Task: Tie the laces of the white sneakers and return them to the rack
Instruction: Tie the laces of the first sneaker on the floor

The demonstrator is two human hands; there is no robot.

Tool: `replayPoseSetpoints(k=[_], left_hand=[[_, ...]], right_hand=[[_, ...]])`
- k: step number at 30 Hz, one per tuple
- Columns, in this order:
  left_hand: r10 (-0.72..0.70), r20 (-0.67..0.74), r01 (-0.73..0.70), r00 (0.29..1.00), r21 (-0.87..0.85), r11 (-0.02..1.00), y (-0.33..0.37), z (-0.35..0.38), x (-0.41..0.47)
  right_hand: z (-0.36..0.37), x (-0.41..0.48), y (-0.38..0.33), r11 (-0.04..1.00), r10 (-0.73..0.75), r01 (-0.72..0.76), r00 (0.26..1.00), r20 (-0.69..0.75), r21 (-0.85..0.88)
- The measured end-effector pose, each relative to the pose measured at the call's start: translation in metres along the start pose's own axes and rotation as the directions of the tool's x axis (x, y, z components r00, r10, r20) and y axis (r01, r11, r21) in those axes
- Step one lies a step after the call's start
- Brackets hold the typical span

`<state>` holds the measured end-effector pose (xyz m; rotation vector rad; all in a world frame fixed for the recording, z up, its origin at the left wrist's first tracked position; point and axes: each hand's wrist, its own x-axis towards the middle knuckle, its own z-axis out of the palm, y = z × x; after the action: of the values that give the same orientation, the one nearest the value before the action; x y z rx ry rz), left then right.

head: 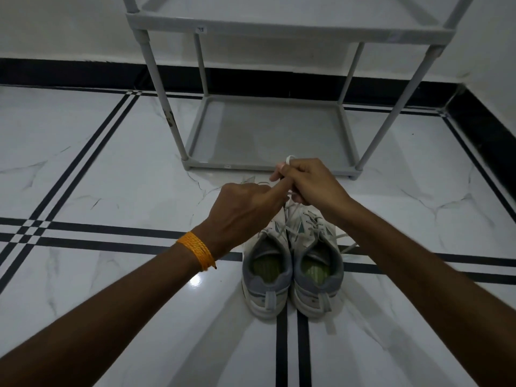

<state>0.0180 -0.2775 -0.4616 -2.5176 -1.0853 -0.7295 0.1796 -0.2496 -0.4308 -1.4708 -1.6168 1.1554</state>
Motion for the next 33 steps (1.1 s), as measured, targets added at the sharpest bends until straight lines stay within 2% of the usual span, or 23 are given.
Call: replayPoseSetpoints(k=[2, 4, 5, 6, 7, 8, 9, 10, 11, 13, 15, 16, 22, 24, 26, 28, 29, 31, 33], left_hand=[[0.063, -0.023, -0.062, 0.998, 0.045, 0.997, -0.004, 0.002, -0.003], [0.03, -0.023, -0.029, 0.999, 0.016, 0.999, -0.004, 0.002, -0.002], [-0.07, -0.012, 0.069, 0.997, -0.042, 0.997, 0.001, -0.002, 0.002], [-0.239, 0.04, 0.242, 0.97, -0.174, 0.955, 0.006, -0.007, 0.006], [-0.428, 0.18, 0.465, 0.886, -0.35, 0.813, 0.009, -0.013, 0.012], [-0.55, 0.394, 0.674, 0.736, -0.503, 0.542, 0.009, -0.017, 0.017], [-0.558, 0.614, 0.812, 0.557, -0.545, 0.21, 0.008, -0.021, 0.021], [-0.493, 0.754, 0.858, 0.434, -0.513, -0.031, 0.004, -0.025, 0.024], [-0.432, 0.821, 0.868, 0.373, -0.474, -0.151, 0.001, -0.027, 0.026], [-0.387, 0.861, 0.866, 0.33, -0.439, -0.239, -0.003, -0.03, 0.028], [-0.411, 0.857, 0.861, 0.312, -0.438, -0.258, -0.001, -0.03, 0.028], [-0.422, 0.851, 0.859, 0.311, -0.442, -0.259, 0.0, -0.029, 0.028], [-0.451, 0.824, 0.848, 0.344, -0.479, -0.229, 0.001, -0.031, 0.027], [-0.454, 0.813, 0.848, 0.366, -0.492, -0.197, 0.0, -0.031, 0.026], [-0.461, 0.789, 0.854, 0.405, -0.506, -0.116, -0.004, -0.032, 0.022], [-0.471, 0.759, 0.863, 0.449, -0.506, 0.007, -0.008, -0.035, 0.018], [-0.474, 0.749, 0.863, 0.462, -0.503, 0.046, -0.01, -0.037, 0.017], [-0.496, 0.728, 0.865, 0.473, -0.49, 0.106, -0.013, -0.036, 0.013], [-0.57, 0.656, 0.866, 0.495, -0.428, 0.259, -0.022, -0.031, 0.007]], right_hand=[[0.001, 0.002, 0.002, 0.999, 0.032, -0.033, 0.998, 0.055, 0.018], [0.004, 0.003, 0.0, 0.999, 0.052, -0.053, 0.995, 0.091, 0.013], [0.004, 0.004, 0.0, 0.998, 0.061, -0.062, 0.993, 0.099, 0.007], [0.004, 0.004, -0.002, 0.997, 0.07, -0.071, 0.992, 0.104, -0.002], [0.002, 0.003, -0.002, 0.997, 0.08, -0.078, 0.991, 0.105, -0.026], [0.0, 0.002, -0.001, 0.994, 0.085, -0.077, 0.992, 0.091, -0.083], [-0.003, 0.0, 0.0, 0.984, 0.073, -0.063, 0.996, 0.05, -0.168], [-0.007, -0.003, 0.002, 0.97, 0.039, -0.041, 0.999, -0.013, -0.24], [-0.01, -0.008, 0.002, 0.967, -0.003, -0.017, 0.997, -0.079, -0.254], [-0.014, -0.021, -0.004, 0.995, -0.011, 0.001, 0.994, -0.111, -0.095], [-0.015, -0.033, -0.012, 0.984, 0.076, -0.077, 0.997, 0.017, 0.163], [-0.014, -0.039, -0.014, 0.965, 0.104, -0.121, 0.991, 0.083, 0.232], [-0.015, -0.045, -0.011, 0.931, 0.166, -0.231, 0.958, 0.235, 0.283], [-0.021, -0.043, -0.009, 0.961, 0.174, -0.214, 0.96, 0.221, 0.173], [-0.033, -0.039, -0.008, 0.989, 0.123, -0.111, 0.983, 0.135, -0.093], [-0.052, -0.036, -0.007, 0.932, 0.024, 0.015, 0.994, 0.102, -0.362], [-0.061, -0.035, -0.006, 0.896, 0.0, 0.052, 0.993, 0.115, -0.442], [-0.078, -0.032, 0.004, 0.835, 0.012, 0.055, 0.993, 0.117, -0.548], [-0.094, -0.029, 0.02, 0.767, 0.059, 0.0, 0.996, 0.071, -0.641]])
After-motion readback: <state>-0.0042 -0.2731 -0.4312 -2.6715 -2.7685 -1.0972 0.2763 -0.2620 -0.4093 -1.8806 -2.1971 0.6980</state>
